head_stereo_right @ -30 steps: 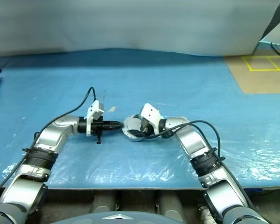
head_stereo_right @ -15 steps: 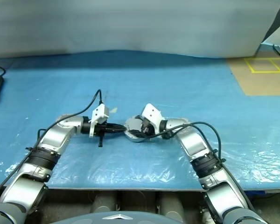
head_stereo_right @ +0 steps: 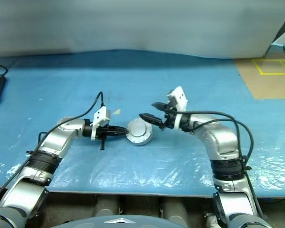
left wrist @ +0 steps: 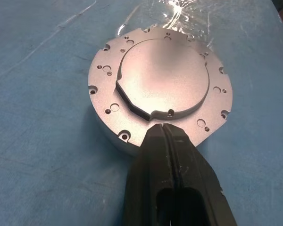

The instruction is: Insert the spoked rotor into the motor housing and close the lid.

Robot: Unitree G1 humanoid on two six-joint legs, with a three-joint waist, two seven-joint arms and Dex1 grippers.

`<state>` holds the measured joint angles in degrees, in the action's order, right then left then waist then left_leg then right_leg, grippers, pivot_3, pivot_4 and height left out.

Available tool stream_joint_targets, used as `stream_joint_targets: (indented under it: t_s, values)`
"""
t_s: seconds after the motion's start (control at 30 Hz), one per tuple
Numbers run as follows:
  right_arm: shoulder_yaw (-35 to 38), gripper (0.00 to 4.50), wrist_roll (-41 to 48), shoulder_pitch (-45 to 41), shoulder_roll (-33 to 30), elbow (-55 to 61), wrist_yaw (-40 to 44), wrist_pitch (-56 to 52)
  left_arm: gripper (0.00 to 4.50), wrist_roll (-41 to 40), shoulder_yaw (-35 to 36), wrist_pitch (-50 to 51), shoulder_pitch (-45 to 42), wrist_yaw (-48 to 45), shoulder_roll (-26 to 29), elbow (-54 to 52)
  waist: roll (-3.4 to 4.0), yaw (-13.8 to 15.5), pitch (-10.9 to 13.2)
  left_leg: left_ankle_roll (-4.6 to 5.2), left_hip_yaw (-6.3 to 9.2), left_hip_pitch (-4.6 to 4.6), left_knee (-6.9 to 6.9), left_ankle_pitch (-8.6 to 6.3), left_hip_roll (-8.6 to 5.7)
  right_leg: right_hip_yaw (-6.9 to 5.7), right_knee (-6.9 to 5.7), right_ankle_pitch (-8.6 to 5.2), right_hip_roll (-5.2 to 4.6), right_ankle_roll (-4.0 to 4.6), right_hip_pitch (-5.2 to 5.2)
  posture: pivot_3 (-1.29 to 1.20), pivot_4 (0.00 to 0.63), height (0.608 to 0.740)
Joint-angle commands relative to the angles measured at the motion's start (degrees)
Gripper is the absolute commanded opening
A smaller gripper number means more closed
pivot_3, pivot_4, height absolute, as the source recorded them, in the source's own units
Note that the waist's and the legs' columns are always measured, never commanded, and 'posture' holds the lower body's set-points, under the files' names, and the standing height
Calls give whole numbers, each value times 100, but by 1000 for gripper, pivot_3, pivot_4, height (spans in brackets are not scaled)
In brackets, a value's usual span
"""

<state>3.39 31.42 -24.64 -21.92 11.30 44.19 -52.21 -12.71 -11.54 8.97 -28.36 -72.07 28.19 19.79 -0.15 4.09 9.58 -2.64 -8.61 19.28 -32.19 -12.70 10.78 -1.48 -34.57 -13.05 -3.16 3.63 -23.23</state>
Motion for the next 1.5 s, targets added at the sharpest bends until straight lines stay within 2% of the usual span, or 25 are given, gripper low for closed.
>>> stream_joint_targets:
  t_s: [0.03,0.13,0.4,0.53,0.83,1.5]
  values:
    - [505,4466,605,209,-75,-39,-137,-683,0,208,-114,15,89,70,19,200,0,11,0,0,0,0,0,0,-1,0,1,0,-1,-1,0,0,150,740]
    - [918,4466,988,389,58,-625,-315,-1279,0,225,-113,-46,47,83,1,266,0,12,0,0,0,5,0,0,-2,0,2,-1,-1,-1,0,0,150,740]
    - [1017,4466,1180,526,473,-1296,-739,-1732,0,234,-61,-131,-10,106,11,343,6,-1,2,-1,0,2,0,0,-1,-1,1,-1,-1,-2,0,0,150,740]
    - [1030,4466,1349,500,790,-1302,-914,-1848,0,241,-25,-153,-9,123,53,342,6,0,2,-1,0,2,1,0,-2,-2,2,-1,-2,-2,0,0,150,740]
    - [1111,4466,1522,417,975,-1237,-1169,-1868,0,275,5,-189,-47,132,59,368,6,-8,2,-2,0,3,2,0,-1,-2,2,-1,-1,-3,0,0,150,740]
    - [1168,4466,1981,399,1036,-961,-1437,-1984,0,338,11,-281,-84,175,1,452,8,5,3,-3,0,16,4,1,-2,-4,3,-3,-3,-5,-9,0,150,740]
